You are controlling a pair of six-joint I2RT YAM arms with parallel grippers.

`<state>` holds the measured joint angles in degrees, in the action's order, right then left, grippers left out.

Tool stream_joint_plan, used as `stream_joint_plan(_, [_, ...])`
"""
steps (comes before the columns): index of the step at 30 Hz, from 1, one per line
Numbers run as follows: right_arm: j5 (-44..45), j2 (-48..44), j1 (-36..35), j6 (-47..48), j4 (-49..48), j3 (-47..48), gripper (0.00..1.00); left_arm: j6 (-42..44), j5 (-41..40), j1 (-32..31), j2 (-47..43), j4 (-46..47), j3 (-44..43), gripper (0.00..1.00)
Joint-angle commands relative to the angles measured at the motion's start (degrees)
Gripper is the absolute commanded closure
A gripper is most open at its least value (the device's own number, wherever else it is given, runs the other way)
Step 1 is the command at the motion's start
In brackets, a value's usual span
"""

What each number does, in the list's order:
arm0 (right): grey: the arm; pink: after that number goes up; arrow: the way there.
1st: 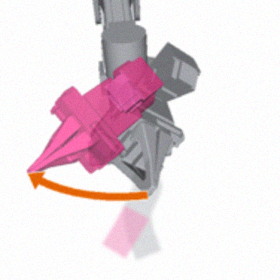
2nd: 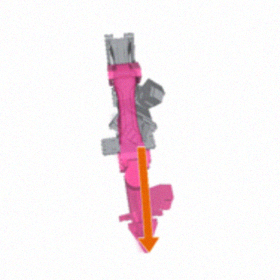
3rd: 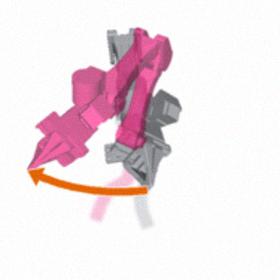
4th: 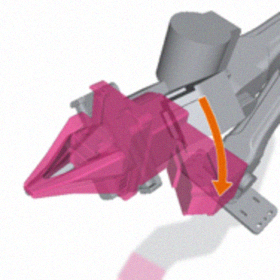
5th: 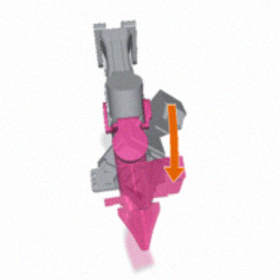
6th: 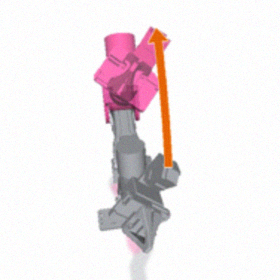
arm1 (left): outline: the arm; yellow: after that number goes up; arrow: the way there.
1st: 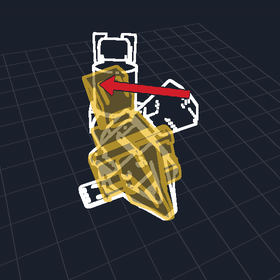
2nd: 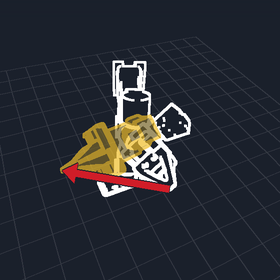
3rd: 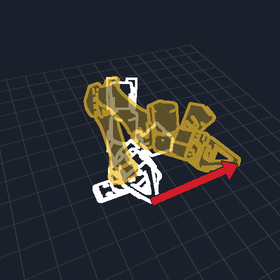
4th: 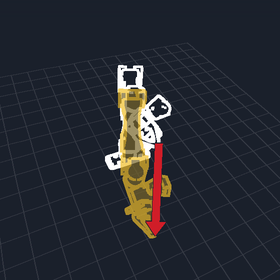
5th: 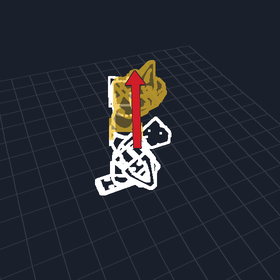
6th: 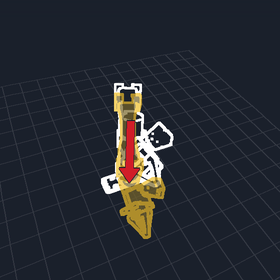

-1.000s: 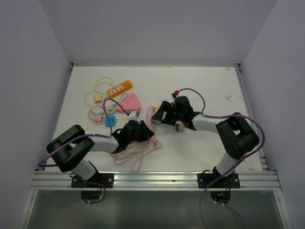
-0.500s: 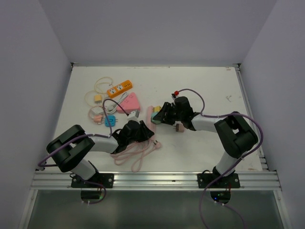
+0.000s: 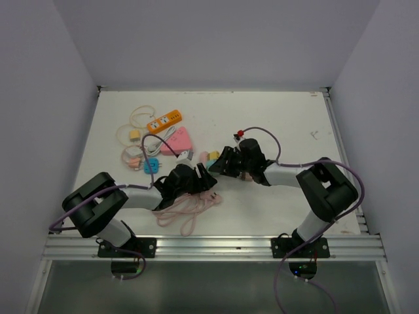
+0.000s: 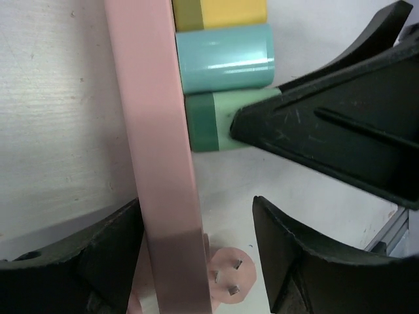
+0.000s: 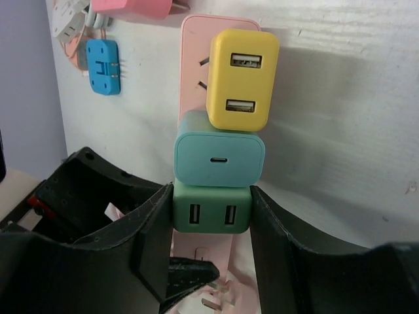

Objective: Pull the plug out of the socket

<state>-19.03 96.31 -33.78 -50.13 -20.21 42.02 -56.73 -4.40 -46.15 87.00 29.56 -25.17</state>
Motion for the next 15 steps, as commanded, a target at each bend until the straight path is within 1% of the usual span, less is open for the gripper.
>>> stream_joint_plan(1, [0.39, -2.8, -1.9, 0.56, -0.71, -1.32, 1.0, 2.59, -3.42, 0.1, 2.64, -7.5, -1.72, 0.3])
stream_joint_plan(3, [0.74, -3.06, -2.6, 0.3, -0.89, -1.76, 1.0, 2.76, -3.68, 0.18, 3.96, -8.12, -2.95, 0.34])
stream_joint_plan(7, [1.01, -3.59, -3.48, -0.14, -1.15, -2.12, 1.0, 2.77, -3.16, 0.1, 5.72, -8.29, -3.92, 0.46])
stream_joint_plan(10, [1.36, -4.29, -3.49, -0.32, -1.24, -2.47, 1.0, 2.24, -2.54, 0.1, 6.25, -8.29, -3.05, 0.64])
stream_joint_plan(12, [1.54, -4.47, -3.49, -0.23, -1.15, -2.47, 1.0, 1.71, -2.45, 0.18, 6.08, -8.29, -2.52, 0.71])
stream_joint_plan(13, [1.45, -4.64, -3.49, -0.32, -1.06, -2.47, 1.0, 1.62, -2.63, 0.1, 5.99, -8.29, -2.17, 0.78])
stream_joint_plan(15, [1.45, -4.82, -3.49, -0.5, -1.15, -2.47, 1.0, 1.27, -3.06, 0.18, 5.81, -8.82, -2.08, 0.87])
